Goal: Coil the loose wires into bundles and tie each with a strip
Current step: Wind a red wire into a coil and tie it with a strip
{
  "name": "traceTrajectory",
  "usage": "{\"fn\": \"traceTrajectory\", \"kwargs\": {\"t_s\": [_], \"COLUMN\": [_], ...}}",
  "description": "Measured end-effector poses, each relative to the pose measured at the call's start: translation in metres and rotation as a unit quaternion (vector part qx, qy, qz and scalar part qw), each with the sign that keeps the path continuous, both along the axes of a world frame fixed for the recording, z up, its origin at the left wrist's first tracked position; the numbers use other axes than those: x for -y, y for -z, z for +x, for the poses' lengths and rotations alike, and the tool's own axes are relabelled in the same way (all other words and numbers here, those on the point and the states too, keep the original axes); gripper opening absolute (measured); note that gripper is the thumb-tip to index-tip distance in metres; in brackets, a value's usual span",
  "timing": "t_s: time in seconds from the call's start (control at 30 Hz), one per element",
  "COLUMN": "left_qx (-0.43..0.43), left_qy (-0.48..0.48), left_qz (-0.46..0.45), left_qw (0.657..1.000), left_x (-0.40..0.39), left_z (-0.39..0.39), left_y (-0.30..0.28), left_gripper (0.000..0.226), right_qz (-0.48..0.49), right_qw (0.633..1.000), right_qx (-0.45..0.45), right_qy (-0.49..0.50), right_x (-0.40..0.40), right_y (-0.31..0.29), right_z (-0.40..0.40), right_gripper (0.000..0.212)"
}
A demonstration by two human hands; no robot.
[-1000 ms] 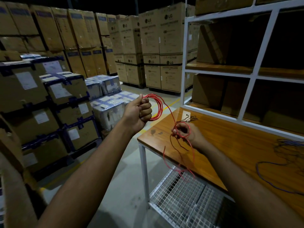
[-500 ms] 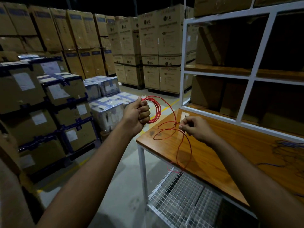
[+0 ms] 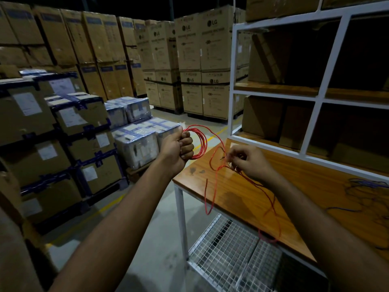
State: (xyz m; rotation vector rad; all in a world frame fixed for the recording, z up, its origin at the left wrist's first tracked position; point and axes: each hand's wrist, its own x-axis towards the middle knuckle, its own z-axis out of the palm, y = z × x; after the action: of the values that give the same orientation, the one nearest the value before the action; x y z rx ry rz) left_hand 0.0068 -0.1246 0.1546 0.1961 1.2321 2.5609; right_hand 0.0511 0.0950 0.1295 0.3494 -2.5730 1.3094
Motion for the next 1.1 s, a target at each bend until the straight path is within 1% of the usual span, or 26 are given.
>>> {"fn": "traceTrajectory", "kwargs": {"t_s": [0.07,0.17,0.23,0.3,0.4,0.47,0.67,0.8,0.93,1.1], "left_qx": [0.001,0.002,0.002,0.002,0.0,-0.001,-0.007,-0.028,-0.06,-0.051], "left_qy": [-0.002,-0.01,-0.017,-0.019,-0.02,-0.024,-0.028,-0.051,-0.094,-0.064], "left_qz": [0.007,0.006,0.004,0.004,0.004,0.002,-0.013,-0.067,-0.144,-0.142], "left_qw": [1.0,1.0,1.0,1.0,1.0,1.0,0.999,0.996,0.983,0.986], "left_x": [0.0,-0.001,-0.001,0.0,0.001,0.002,0.004,0.0,-0.009,-0.014], "left_z": [0.001,0.004,0.005,0.006,0.007,0.009,0.008,0.011,0.015,0.019], "left_y": [-0.002,-0.006,-0.008,-0.009,-0.01,-0.011,-0.009,-0.005,0.002,0.006], "left_gripper": [0.04,0.041,0.041,0.041,0.04,0.041,0.04,0.039,0.039,0.036], "right_qz": [0.075,0.143,0.197,0.23,0.242,0.232,0.199,0.198,0.221,0.234], "right_qw": [0.997,0.99,0.979,0.97,0.963,0.961,0.957,0.949,0.944,0.949], "right_qx": [0.009,-0.009,-0.03,-0.055,-0.096,-0.13,-0.19,-0.226,-0.228,-0.184], "right_qy": [-0.002,0.018,0.035,0.056,0.074,0.079,0.088,0.092,0.092,0.101], "right_x": [0.003,0.005,0.008,0.01,0.012,0.012,0.017,0.021,0.027,0.031], "right_y": [0.006,0.015,0.018,0.02,0.021,0.021,0.018,0.014,0.007,0.003], "right_z": [-0.002,-0.006,-0.008,-0.009,-0.009,-0.008,-0.003,0.001,0.003,0.007], "right_gripper": [0.028,0.021,0.027,0.03,0.026,0.024,0.029,0.025,0.02,0.022]}}
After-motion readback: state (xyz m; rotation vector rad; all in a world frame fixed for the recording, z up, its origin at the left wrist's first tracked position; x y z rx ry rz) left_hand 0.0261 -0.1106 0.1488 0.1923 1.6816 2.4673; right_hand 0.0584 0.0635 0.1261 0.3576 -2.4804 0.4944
